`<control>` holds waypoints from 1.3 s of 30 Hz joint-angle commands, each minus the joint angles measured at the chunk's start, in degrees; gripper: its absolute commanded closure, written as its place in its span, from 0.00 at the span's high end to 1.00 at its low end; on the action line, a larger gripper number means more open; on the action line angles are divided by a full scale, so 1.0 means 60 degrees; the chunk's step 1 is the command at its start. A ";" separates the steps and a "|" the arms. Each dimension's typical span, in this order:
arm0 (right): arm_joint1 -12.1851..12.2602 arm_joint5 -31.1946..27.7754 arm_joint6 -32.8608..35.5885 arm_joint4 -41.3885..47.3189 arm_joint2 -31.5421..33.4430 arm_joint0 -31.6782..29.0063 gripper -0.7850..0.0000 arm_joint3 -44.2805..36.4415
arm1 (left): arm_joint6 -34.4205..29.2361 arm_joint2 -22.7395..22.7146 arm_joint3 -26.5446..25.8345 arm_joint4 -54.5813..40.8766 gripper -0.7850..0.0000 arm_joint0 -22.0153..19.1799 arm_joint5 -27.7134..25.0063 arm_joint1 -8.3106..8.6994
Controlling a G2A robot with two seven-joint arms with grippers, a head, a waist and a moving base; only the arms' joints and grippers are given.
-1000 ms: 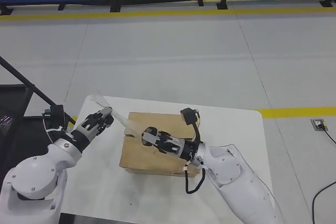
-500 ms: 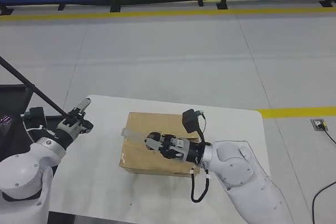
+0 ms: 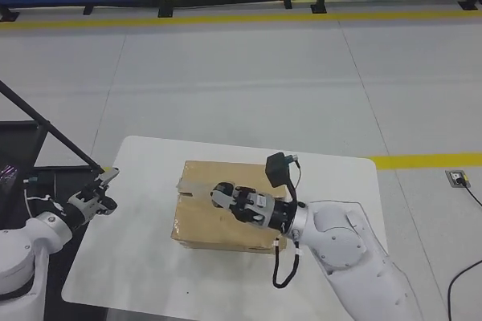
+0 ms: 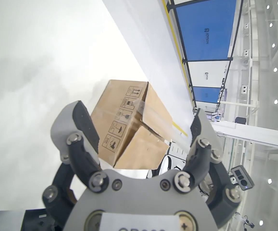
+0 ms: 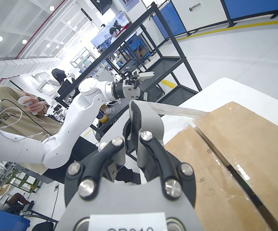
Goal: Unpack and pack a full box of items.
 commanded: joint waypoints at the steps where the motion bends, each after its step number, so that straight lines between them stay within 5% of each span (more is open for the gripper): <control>1: -0.0004 -0.0271 -0.0098 -0.0344 -0.0110 0.0058 0.00 -0.0243 | 0.0044 0.0128 0.0069 -0.0174 1.00 -0.0169 0.0132 0.0009; 9: -0.0088 -0.1442 -0.0857 -0.0364 -0.0473 0.0538 0.00 -0.0365 | 0.0046 0.0566 -0.0101 -0.0742 1.00 -0.0351 -0.0213 0.0041; 12: -0.0195 -0.0668 -0.2129 0.0370 -0.0390 0.0428 0.00 -0.0272 | -0.0043 0.0637 -0.0120 -0.0939 1.00 -0.0293 -0.0575 0.0062; 19: -0.0351 0.0131 -0.2186 0.1131 -0.0814 0.0869 0.00 -0.0220 | -0.0318 0.0621 -0.0301 -0.1298 1.00 0.0000 -0.1461 0.0131; 32: -0.0373 0.0375 -0.2237 0.1135 -0.0896 0.0812 0.00 -0.0338 | 0.0062 0.0448 -0.0189 -0.1398 1.00 0.0129 -0.1201 0.0165; 39: -0.0765 0.2394 -0.3520 0.1421 -0.1902 0.1130 0.00 -0.0129 | 0.0205 0.0650 -0.0327 -0.1634 1.00 0.0497 -0.1823 0.0181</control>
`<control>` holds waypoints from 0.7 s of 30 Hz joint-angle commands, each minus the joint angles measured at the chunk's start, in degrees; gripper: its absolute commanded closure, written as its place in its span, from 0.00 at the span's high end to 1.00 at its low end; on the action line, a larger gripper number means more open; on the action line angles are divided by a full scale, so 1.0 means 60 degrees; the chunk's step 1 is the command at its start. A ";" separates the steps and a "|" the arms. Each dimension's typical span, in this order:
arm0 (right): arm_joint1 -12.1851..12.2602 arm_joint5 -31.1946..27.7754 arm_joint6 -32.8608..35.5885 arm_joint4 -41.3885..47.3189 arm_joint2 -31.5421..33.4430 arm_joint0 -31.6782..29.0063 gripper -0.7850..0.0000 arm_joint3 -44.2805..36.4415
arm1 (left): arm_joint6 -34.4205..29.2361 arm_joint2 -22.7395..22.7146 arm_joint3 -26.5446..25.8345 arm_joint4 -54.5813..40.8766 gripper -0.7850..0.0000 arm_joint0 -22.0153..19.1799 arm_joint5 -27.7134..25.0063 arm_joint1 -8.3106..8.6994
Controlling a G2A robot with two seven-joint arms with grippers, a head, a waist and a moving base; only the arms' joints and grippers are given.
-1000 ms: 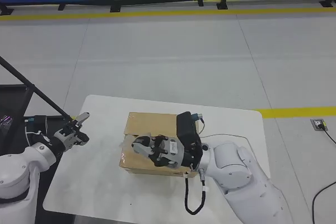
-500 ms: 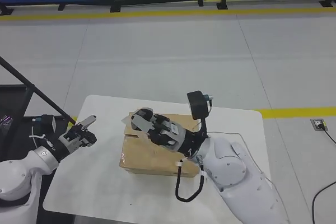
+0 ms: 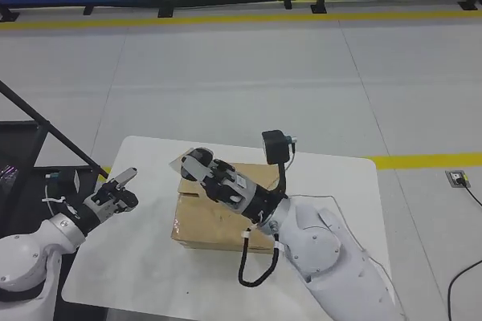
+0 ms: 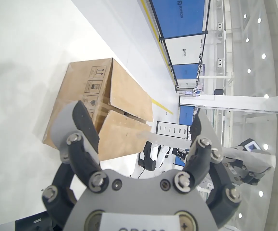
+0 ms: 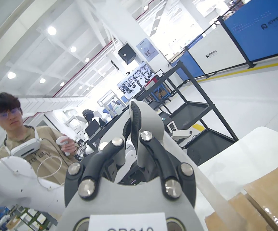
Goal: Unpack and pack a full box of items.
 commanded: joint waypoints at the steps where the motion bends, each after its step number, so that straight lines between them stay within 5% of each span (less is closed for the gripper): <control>1: -0.0114 0.0360 -0.0324 0.0071 -0.0299 0.0140 0.00 0.0103 | 0.0012 0.0066 0.0037 -0.0044 1.00 0.0050 -0.0068 0.0006; 10: -0.0770 0.0900 -0.2081 0.0457 -0.1338 0.0888 0.00 0.0812 | -0.0177 0.0085 0.0922 -0.1607 1.00 -0.0022 -0.0784 0.0000; 21: -0.0794 0.0913 -0.2263 0.0458 -0.1302 0.0841 0.00 0.0773 | -0.0195 0.0065 0.1117 -0.2047 1.00 -0.0067 -0.0801 -0.0012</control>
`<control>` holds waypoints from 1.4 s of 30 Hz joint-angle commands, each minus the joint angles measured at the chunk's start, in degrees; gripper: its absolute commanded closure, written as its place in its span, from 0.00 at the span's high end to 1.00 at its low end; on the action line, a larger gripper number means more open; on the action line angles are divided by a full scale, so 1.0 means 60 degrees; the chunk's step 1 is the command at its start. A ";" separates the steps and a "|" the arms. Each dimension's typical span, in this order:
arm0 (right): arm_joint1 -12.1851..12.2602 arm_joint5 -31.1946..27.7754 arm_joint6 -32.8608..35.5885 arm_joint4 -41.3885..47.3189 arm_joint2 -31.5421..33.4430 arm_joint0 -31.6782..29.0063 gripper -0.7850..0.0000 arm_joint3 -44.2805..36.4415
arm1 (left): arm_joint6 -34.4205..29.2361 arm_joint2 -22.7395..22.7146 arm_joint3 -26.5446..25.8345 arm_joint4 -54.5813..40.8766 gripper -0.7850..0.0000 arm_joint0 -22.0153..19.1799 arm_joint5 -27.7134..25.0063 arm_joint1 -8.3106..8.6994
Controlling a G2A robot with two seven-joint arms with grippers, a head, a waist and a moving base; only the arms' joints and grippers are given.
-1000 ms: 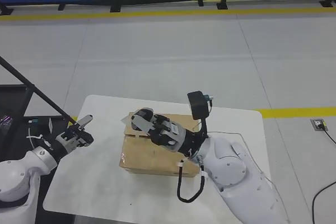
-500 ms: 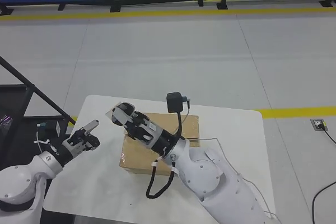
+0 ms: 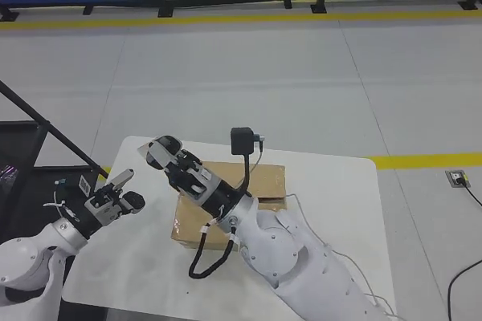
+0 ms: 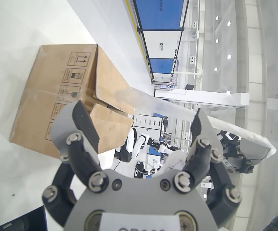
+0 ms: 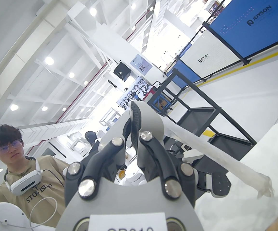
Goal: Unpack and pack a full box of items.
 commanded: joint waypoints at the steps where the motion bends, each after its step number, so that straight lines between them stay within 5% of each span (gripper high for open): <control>1: -0.0021 0.0083 -0.0389 -0.0067 0.0101 -0.0171 0.00 -0.0141 | 0.0000 0.0000 0.0000 -0.0002 1.00 0.0000 0.0000 0.0000; 13: -0.0566 0.0670 -0.2589 0.0351 0.0120 -0.0288 0.00 -0.0362 | 0.0680 0.0561 -0.0465 -0.0721 1.00 0.0206 -0.0365 -0.0062; 22: -0.0994 0.0498 -0.3844 0.0718 0.0318 -0.0058 0.00 -0.0616 | 0.1270 0.1459 -0.0162 -0.1689 1.00 -0.0296 -0.0848 -0.0196; 42: -0.1684 0.0876 -0.3770 0.0862 0.0469 0.0297 0.00 -0.0706 | 0.1269 0.3350 0.0586 -0.2094 1.00 -0.1826 -0.1426 -0.0427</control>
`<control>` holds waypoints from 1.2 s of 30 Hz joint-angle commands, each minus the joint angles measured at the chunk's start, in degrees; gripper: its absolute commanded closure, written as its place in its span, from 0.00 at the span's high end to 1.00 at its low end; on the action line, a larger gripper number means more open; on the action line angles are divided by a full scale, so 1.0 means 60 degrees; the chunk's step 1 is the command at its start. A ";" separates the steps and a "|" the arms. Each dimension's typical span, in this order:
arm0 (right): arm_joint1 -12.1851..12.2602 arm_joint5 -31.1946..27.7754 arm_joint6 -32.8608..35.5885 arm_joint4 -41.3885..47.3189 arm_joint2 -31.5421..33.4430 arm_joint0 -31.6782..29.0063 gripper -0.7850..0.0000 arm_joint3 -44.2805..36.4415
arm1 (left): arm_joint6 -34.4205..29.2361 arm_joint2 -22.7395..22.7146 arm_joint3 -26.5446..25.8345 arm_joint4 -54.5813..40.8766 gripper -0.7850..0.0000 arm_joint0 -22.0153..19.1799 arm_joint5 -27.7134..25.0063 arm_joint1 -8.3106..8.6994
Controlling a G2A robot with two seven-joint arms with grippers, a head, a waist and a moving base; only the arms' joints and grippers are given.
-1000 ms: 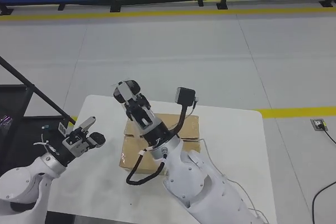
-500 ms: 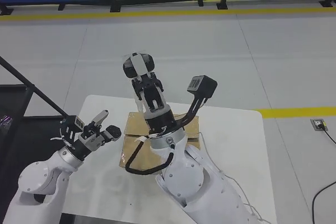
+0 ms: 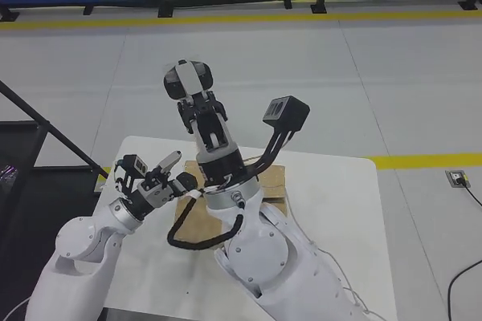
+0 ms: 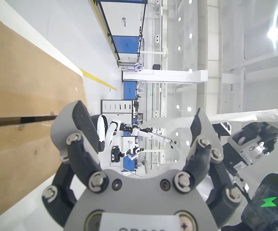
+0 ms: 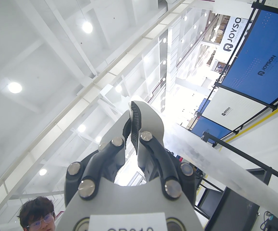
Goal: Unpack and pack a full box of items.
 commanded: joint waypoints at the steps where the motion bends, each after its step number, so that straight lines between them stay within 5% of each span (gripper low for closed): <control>1: -0.0048 0.0032 0.0065 -0.0045 0.0011 -0.0013 0.00 -0.0027 | -0.0029 0.0108 0.0020 -0.0052 1.00 -0.0072 -0.0070 -0.0017; 4: -0.0129 0.0112 0.0140 -0.0093 0.0025 -0.0018 0.00 -0.0060 | -0.0114 0.0241 0.0089 -0.0311 0.95 -0.0177 -0.0096 -0.0048; 10: -0.0293 0.0254 0.0265 -0.0160 0.0061 0.0002 0.00 -0.0130 | -0.0208 0.0400 0.0148 -0.0891 0.63 -0.0404 -0.0319 -0.0114; 18: -0.0486 0.0369 0.0418 -0.0241 0.0171 0.0036 0.00 -0.0047 | -0.0258 0.0352 0.0239 -0.1067 0.49 -0.0506 -0.0461 -0.0126; 23: -0.0613 0.0347 0.0513 -0.0283 0.0263 0.0059 0.00 -0.0034 | 0.0127 0.0271 0.0142 -0.0277 0.51 -0.0307 -0.0621 -0.0088; 24: -0.0628 0.0336 0.0538 -0.0307 0.0264 0.0067 0.00 -0.0032 | 0.0171 0.0267 0.0102 -0.0122 0.60 -0.0278 -0.0634 -0.0080; 25: -0.0647 0.0330 0.0643 -0.0367 0.0250 0.0092 0.00 -0.0017 | 0.0247 0.0242 0.0070 0.0231 1.00 -0.0237 -0.0578 -0.0057; 36: -0.0658 0.0340 0.0991 -0.0538 0.0205 0.0159 0.00 0.0019 | 0.0258 0.0224 0.0020 0.0515 1.00 -0.0224 -0.0461 -0.0035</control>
